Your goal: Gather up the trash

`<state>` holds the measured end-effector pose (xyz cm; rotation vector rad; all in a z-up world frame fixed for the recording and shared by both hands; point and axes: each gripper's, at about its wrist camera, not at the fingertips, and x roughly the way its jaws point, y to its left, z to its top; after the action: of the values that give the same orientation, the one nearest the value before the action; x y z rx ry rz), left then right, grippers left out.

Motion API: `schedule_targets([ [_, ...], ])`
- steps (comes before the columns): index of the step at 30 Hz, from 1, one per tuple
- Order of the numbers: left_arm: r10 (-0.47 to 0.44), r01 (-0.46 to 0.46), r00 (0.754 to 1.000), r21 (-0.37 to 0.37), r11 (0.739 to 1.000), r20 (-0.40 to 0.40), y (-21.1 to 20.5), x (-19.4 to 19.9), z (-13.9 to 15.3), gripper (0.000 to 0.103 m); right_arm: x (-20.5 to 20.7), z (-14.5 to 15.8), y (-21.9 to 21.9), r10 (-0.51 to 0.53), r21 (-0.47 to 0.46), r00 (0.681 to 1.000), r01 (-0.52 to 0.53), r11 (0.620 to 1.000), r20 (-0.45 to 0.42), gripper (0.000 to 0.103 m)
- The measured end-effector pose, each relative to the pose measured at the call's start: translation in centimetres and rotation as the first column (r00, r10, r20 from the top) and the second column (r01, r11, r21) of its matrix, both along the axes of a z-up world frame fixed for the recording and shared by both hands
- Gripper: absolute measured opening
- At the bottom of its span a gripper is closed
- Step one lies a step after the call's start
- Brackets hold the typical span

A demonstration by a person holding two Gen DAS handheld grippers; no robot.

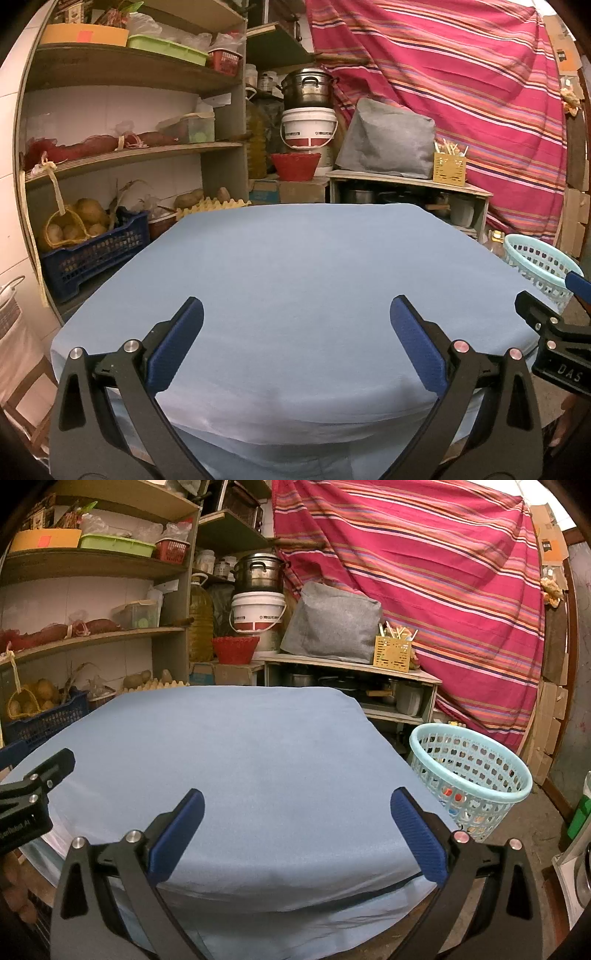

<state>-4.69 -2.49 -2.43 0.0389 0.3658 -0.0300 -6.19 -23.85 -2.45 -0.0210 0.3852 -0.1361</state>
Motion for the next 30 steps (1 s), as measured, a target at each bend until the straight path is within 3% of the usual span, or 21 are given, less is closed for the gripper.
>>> schedule_targets([
  [30,0.002,-0.002,1.0,-0.001,1.0,0.008,-0.04,0.01,0.01,0.098,-0.35,-0.05,-0.38,0.005,-0.007,1.0,-0.005,1.0,0.005,0.098],
])
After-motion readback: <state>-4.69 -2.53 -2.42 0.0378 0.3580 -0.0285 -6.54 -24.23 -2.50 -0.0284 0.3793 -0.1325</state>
